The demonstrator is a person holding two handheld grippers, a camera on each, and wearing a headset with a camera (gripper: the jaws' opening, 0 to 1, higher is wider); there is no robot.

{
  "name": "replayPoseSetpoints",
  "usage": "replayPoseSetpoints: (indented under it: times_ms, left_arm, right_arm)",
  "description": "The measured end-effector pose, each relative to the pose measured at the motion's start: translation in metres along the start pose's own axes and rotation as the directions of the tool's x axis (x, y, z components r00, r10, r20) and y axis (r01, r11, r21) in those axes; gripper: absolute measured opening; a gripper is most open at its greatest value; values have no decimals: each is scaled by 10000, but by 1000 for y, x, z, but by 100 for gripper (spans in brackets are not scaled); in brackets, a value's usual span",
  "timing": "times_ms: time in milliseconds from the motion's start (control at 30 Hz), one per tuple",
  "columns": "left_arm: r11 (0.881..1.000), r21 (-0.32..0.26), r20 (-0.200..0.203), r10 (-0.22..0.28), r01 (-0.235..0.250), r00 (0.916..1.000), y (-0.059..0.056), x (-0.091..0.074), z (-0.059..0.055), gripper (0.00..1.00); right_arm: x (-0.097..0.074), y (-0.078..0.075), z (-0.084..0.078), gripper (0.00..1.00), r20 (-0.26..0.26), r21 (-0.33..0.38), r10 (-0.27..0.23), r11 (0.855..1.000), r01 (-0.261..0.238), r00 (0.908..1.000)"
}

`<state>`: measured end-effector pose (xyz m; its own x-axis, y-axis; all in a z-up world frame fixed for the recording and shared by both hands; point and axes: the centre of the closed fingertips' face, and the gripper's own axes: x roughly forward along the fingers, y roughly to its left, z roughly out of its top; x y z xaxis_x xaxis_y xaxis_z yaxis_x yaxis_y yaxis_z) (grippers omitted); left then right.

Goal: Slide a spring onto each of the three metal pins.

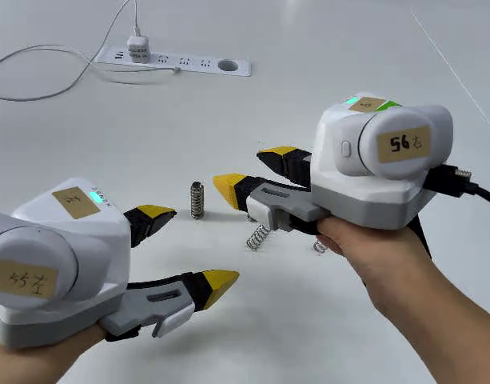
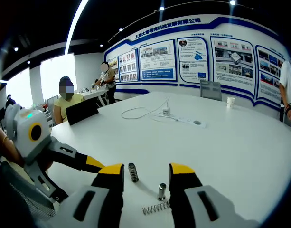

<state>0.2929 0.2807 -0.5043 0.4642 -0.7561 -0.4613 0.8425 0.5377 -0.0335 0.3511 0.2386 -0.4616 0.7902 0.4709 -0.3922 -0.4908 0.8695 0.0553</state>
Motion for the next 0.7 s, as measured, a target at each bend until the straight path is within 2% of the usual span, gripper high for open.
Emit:
replayPoseSetpoints:
  times_ms: [200, 600, 700]
  left_arm:
    - [9996, 178, -202, -234, 238, 9995, -6, 10, -2, 52]
    - [9989, -15, -267, -478, 478, 9985, -13, 31, 2, 40]
    - [9988, 7, -343, -487, 488, 9982, -13, 37, 2, 37]
  right_arm:
    - [-11, -8, -3, 39, 36, 48, -147, 9999, 147, 9999]
    - [-36, -21, -12, 40, 20, 124, -366, 9993, 366, 9993]
    - [-41, -25, -17, 40, 10, 342, -435, 9985, 434, 9991]
